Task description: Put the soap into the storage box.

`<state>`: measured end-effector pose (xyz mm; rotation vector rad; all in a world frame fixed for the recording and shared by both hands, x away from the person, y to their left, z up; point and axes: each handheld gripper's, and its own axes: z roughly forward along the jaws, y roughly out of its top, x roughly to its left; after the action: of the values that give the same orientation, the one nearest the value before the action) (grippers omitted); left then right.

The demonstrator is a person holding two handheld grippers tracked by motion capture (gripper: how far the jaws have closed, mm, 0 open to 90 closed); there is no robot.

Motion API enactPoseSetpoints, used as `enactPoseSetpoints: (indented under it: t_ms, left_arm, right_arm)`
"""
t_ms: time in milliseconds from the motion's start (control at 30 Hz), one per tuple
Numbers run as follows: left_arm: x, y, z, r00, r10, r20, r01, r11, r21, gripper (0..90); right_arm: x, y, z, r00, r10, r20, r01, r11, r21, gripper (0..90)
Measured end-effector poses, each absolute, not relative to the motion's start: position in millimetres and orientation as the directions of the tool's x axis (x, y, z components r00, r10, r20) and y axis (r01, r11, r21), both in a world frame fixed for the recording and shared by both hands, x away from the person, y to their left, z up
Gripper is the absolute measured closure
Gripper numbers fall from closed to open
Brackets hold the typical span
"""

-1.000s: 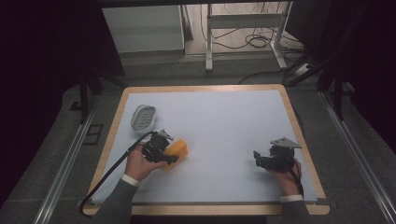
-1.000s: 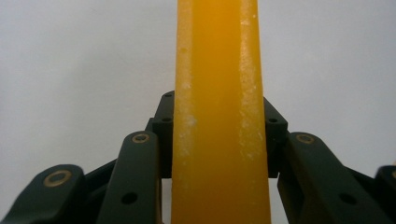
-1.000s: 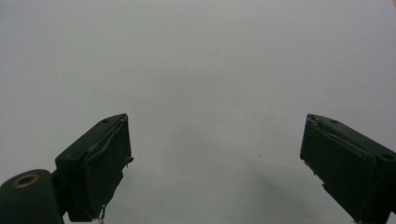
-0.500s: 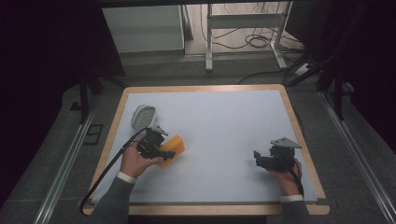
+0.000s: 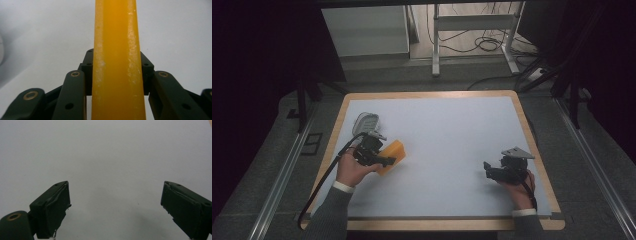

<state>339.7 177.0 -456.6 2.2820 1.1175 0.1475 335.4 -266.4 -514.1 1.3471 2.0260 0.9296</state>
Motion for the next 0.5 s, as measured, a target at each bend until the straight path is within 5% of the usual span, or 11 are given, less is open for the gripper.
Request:
enactPoseSetpoints:
  t_ms: [500]
  left_arm:
    - [342,183,-440,0.636,0.762,-0.123,0.679,-0.477,0.559,61.0]
  right_arm:
    - [336,-267,-515,-0.360,0.931,-0.055,0.566,0.266,0.781,8.6]
